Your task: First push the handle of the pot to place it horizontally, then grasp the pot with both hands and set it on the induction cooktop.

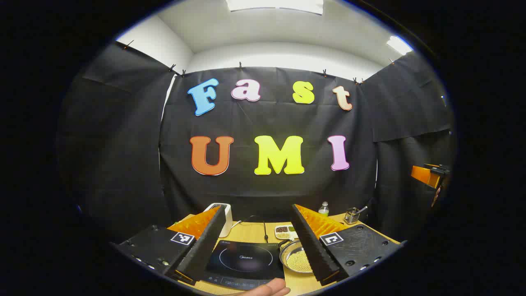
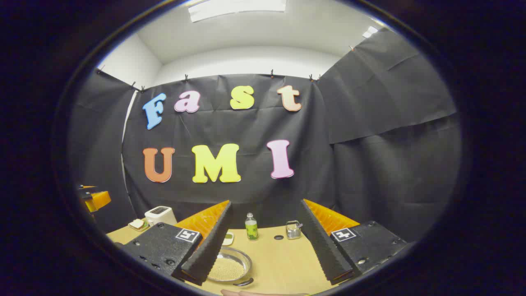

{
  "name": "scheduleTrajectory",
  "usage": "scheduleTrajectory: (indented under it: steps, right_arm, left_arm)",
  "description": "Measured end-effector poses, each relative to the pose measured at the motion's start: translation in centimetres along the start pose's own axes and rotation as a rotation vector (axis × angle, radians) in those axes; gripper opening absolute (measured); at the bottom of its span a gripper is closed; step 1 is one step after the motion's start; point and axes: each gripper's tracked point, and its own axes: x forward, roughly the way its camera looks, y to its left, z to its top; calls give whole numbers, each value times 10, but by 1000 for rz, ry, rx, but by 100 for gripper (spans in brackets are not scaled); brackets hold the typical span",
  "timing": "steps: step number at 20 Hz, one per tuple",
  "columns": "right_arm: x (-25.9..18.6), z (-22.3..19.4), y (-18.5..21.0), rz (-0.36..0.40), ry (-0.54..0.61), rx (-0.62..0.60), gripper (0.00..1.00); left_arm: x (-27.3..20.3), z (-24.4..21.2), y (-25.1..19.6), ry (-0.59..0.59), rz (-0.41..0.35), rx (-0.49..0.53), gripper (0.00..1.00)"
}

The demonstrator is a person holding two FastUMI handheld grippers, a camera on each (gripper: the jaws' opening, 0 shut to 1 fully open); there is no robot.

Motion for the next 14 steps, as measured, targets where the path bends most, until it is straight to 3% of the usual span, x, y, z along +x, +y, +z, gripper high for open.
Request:
scheduleTrajectory:
  steps: [1,2,14]
  right_arm:
    - [0,-1,0,-2,2,-4,97]
    - [0,-1,-2,-7,9,-10,97]
    - [9,-9,-4,3,37,-16,100]
  left_arm:
    - [-1,2,-2,-5,-2,6,84]
    - [-2,4,-3,-11,-1,10,95]
    - [-11,6,-16,-16,-14,48,95]
